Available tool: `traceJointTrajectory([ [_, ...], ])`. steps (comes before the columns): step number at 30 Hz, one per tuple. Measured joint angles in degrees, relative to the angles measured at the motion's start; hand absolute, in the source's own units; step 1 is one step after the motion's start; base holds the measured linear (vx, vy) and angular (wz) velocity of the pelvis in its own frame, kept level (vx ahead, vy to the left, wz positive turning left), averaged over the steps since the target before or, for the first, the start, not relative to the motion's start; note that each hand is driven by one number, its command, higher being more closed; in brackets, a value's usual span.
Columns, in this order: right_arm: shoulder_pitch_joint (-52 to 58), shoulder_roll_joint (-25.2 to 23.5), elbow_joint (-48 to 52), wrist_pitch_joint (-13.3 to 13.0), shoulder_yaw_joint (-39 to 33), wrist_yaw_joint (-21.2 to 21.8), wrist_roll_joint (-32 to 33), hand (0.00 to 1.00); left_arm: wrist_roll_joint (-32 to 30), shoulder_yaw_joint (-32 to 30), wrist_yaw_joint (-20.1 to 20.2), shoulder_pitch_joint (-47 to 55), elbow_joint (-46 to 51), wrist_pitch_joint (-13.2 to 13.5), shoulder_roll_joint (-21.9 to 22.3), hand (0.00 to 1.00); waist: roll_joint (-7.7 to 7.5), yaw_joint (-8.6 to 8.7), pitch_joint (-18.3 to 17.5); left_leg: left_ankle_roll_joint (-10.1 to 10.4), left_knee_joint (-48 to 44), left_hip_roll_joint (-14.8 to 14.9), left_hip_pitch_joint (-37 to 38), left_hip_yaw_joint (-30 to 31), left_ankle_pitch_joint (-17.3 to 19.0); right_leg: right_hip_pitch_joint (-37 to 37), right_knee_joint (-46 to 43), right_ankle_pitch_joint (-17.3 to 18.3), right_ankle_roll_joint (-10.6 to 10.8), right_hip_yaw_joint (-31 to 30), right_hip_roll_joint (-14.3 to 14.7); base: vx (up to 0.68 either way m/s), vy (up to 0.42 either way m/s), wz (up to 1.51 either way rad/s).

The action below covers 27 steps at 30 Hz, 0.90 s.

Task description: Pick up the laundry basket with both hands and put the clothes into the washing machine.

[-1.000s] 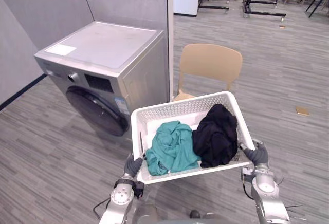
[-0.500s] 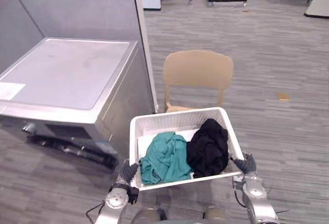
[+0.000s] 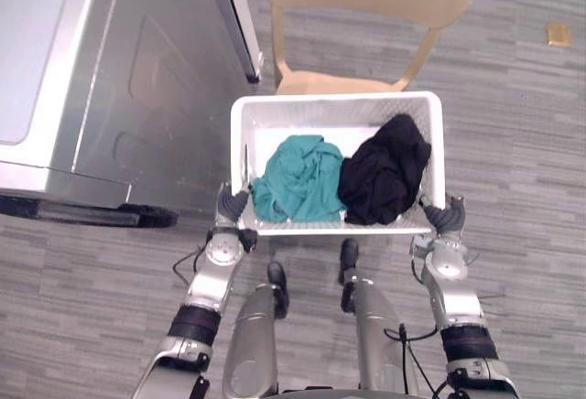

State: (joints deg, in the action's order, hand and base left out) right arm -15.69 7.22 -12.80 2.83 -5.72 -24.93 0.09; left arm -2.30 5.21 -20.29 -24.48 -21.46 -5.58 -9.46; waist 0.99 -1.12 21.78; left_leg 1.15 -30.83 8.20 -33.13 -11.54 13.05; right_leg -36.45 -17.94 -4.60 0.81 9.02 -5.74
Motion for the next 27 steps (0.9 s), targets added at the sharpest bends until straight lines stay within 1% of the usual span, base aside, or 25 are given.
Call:
traceJointTrajectory([
  [1,-1.12,-0.14,0.28,-0.10,1.15,-0.28,0.06,0.00,0.53,-1.24,-1.12,-2.46,-1.96,0.12,0.22,0.00,-0.04,0.00,0.30,-0.06,-0.65,0.55,-1.53,-0.10,0.29,-1.23,0.07,-0.50,-0.39,0.14,0.35,-0.10,-0.068,-0.08],
  [3,-3.19,-0.48,0.52,-0.14,2.82,-0.48,0.05,0.00,0.53,-3.16,-2.76,-6.08,-3.69,0.20,0.33,0.00,-0.05,-0.23,2.57,0.06,-2.37,1.68,-3.56,-0.05,0.67,-2.44,0.08,-0.95,-0.64,0.21,1.16,-0.10,-0.057,-0.14],
  [6,-2.85,-1.44,0.84,-0.51,3.74,-0.93,0.24,0.00,0.48,-4.05,-4.82,-6.74,-3.87,0.27,0.44,0.00,-0.06,-0.21,3.54,0.29,-3.09,2.41,-4.43,-0.11,0.81,-3.14,0.08,-1.10,-0.80,0.37,1.67,-0.06,-0.063,-0.09],
  [11,-1.02,-2.06,3.73,-1.83,4.68,-0.97,0.46,0.00,0.18,-4.93,-5.05,-6.56,-3.85,1.03,1.58,0.00,-0.07,-0.29,3.53,0.39,-3.23,2.82,-4.02,-0.10,0.85,-2.73,-0.09,-1.18,-0.92,0.53,1.95,-0.01,-0.027,-0.02],
  [14,1.17,-2.38,5.52,-2.04,4.48,-1.14,0.75,0.00,-0.78,-4.94,-5.35,-5.47,-3.58,1.06,1.90,0.00,-0.07,-0.38,3.53,0.39,-3.13,2.80,-2.57,-0.12,0.85,-1.30,-0.16,-1.13,-0.89,0.55,1.91,0.00,-0.002,0.01],
  [17,5.15,-2.36,10.26,-2.58,4.46,-1.08,1.05,0.00,-2.77,-5.94,-6.27,-1.76,2.18,1.13,2.05,0.00,-0.07,-0.59,3.53,0.49,-3.19,2.78,-1.96,-0.06,1.00,-0.73,-0.77,-0.47,-1.00,0.89,1.69,0.00,-0.015,0.05],
  [18,6.82,-2.48,12.43,-2.76,4.52,-1.03,1.05,0.00,-3.53,-5.99,-6.39,-0.27,5.05,1.27,2.18,0.00,-0.07,-1.02,3.53,0.49,-3.23,2.77,-1.80,-0.05,1.00,-0.70,-1.02,-0.39,-1.07,0.92,1.66,0.00,0.000,0.00],
  [22,9.30,-2.45,14.41,-3.55,3.69,-0.24,1.04,0.00,-4.66,-7.62,-6.76,5.61,12.39,2.52,3.35,0.00,-0.07,-1.31,3.53,0.49,-2.97,2.77,-0.07,0.01,1.01,0.99,-1.11,0.18,-1.15,1.15,1.62,0.00,-0.009,0.02],
  [24,11.60,-2.43,18.45,-4.62,2.79,0.18,0.99,0.00,-4.54,-8.34,-6.44,10.52,17.19,3.96,4.05,0.00,-0.07,-1.41,3.53,0.50,-2.24,2.65,1.57,-0.10,1.00,2.41,-1.12,0.92,-0.95,1.47,1.40,0.00,-0.017,0.07],
  [27,14.03,-2.24,21.73,-6.28,1.81,1.35,0.37,0.00,-4.55,-9.58,-5.93,16.18,20.57,4.77,5.73,0.00,-0.11,-1.49,3.45,0.51,-1.04,2.58,4.16,-0.35,1.00,4.51,-1.15,1.68,-1.07,1.86,1.26,0.02,-0.021,0.04],
])
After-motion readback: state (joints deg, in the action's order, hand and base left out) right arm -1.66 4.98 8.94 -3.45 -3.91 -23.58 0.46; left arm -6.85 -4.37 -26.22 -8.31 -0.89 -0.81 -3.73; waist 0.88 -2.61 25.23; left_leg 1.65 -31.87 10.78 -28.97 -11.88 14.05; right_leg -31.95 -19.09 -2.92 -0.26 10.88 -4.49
